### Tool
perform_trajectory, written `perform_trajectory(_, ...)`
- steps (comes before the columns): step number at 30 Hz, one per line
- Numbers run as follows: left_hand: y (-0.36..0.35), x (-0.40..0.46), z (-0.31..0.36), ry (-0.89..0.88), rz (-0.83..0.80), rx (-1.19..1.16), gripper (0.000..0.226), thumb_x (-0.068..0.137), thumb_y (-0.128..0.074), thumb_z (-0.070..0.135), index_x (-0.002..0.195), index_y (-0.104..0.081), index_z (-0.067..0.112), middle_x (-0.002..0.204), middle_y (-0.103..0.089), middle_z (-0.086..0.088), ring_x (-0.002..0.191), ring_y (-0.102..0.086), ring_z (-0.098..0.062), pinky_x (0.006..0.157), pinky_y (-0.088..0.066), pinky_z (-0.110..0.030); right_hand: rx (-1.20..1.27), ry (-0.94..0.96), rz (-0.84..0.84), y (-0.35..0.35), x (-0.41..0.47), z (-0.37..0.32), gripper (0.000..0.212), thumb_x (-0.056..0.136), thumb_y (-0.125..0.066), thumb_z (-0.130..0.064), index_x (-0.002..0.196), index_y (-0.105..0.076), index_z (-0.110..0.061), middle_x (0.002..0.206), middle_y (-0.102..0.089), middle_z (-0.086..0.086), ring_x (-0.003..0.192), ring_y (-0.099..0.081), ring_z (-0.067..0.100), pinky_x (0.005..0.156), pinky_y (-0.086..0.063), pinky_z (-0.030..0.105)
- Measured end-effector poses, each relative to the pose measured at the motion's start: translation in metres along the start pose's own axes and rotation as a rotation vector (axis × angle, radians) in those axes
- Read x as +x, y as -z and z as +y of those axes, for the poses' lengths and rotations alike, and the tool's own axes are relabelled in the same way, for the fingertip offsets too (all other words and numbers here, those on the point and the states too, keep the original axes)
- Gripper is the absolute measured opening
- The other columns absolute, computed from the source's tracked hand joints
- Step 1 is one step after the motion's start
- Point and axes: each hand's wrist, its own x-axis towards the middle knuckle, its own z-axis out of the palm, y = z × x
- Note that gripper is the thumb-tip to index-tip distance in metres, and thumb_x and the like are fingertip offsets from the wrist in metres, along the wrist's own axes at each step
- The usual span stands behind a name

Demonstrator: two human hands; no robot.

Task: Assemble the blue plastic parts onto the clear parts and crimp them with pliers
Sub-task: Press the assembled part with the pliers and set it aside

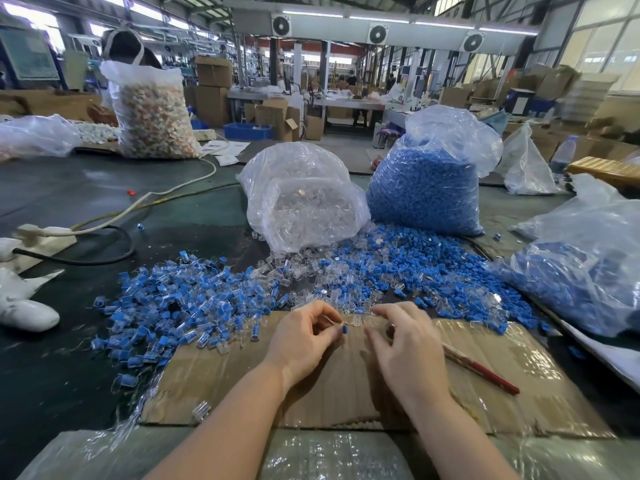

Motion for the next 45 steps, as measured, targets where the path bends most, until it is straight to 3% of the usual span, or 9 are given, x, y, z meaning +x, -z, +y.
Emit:
perform_trajectory(8,0.004,0.002,0.003,0.048,0.006,-0.098,0.005,0.087,-0.062,0.013,0.091,-0.061,0.016,0.084,-0.066,-0.003,0.076,-0.06,-0.01,0.064,-0.044,-0.006,-0.557,-0.498,-0.478,0.028,-0.007,0.034,0.082,0.084,-0.021,-0.074,0.148,-0.01,-0.023,0.155,-0.018,0.006,0.141,-0.019,0.028,0.11,-0.014,0.059)
perform_trajectory(15,0.003,0.002,0.01,0.151,0.043,-0.241,0.008,0.087,-0.062,0.01,0.095,-0.061,0.011,0.086,-0.067,-0.005,0.072,-0.059,-0.006,0.056,-0.043,-0.006,-0.698,-0.212,-0.307,0.029,-0.015,0.028,0.044,0.094,-0.027,-0.055,0.117,-0.044,-0.021,0.122,-0.051,0.001,0.111,-0.048,0.02,0.089,-0.043,0.031)
perform_trajectory(20,0.004,0.004,0.014,0.271,0.108,-0.481,0.007,0.086,-0.062,0.006,0.092,-0.063,0.01,0.084,-0.069,-0.009,0.065,-0.062,-0.01,0.058,-0.051,-0.018,-0.433,-0.181,-0.45,0.037,0.008,0.014,0.042,0.099,-0.023,-0.047,0.102,-0.05,-0.015,0.106,-0.055,0.003,0.095,-0.052,0.017,0.084,-0.045,0.027)
perform_trajectory(23,0.005,0.008,0.015,0.322,0.137,-0.588,0.007,0.086,-0.063,0.005,0.091,-0.064,0.009,0.071,-0.07,-0.004,0.057,-0.059,-0.009,0.055,-0.05,-0.021,-0.004,-0.26,-0.606,0.045,0.022,-0.007,0.044,0.099,-0.029,-0.046,0.083,-0.05,-0.012,0.077,-0.051,-0.001,0.064,-0.046,0.012,0.061,-0.039,0.026)
perform_trajectory(26,0.006,0.012,0.017,0.355,0.166,-0.626,0.007,0.085,-0.064,0.005,0.089,-0.065,0.01,0.067,-0.07,-0.001,0.052,-0.06,-0.006,0.049,-0.047,-0.018,0.244,-0.341,-0.733,0.051,0.03,-0.021,0.045,0.097,-0.033,-0.049,0.082,-0.047,-0.01,0.077,-0.05,0.005,0.069,-0.048,0.018,0.072,-0.044,0.034)
perform_trajectory(28,0.007,0.014,0.018,0.376,0.185,-0.647,0.006,0.084,-0.064,0.004,0.088,-0.065,0.009,0.063,-0.069,0.0,0.047,-0.06,-0.005,0.043,-0.045,-0.017,0.268,-0.384,-0.773,0.053,0.034,-0.024,0.047,0.095,-0.033,-0.053,0.085,-0.048,-0.01,0.083,-0.053,0.007,0.078,-0.054,0.023,0.082,-0.05,0.039)
perform_trajectory(32,0.008,0.014,0.02,0.41,0.225,-0.641,0.006,0.084,-0.065,0.002,0.087,-0.064,0.007,0.063,-0.066,-0.002,0.042,-0.058,-0.004,0.038,-0.041,-0.015,0.312,-0.428,-0.821,0.054,0.038,-0.027,0.047,0.093,-0.038,-0.055,0.087,-0.052,-0.01,0.082,-0.061,0.007,0.079,-0.065,0.026,0.065,-0.052,0.029)
perform_trajectory(36,0.009,0.013,0.02,0.426,0.225,-0.614,0.006,0.084,-0.065,0.003,0.088,-0.064,0.007,0.072,-0.066,-0.006,0.042,-0.058,-0.002,0.04,-0.043,-0.016,0.428,-0.467,-0.888,0.053,0.038,-0.027,0.023,0.086,-0.059,-0.031,0.089,-0.055,-0.008,0.078,-0.058,0.007,0.07,-0.058,0.022,0.071,-0.053,0.037)
perform_trajectory(45,0.009,0.016,0.023,0.457,0.218,-0.636,0.006,0.084,-0.065,0.005,0.087,-0.065,0.01,0.073,-0.067,-0.007,0.05,-0.061,-0.007,0.045,-0.048,-0.02,0.506,-0.525,-0.899,0.055,0.039,-0.032,0.008,0.086,-0.056,-0.014,0.089,-0.053,-0.007,0.083,-0.056,0.011,0.07,-0.059,0.02,0.07,-0.057,0.038)
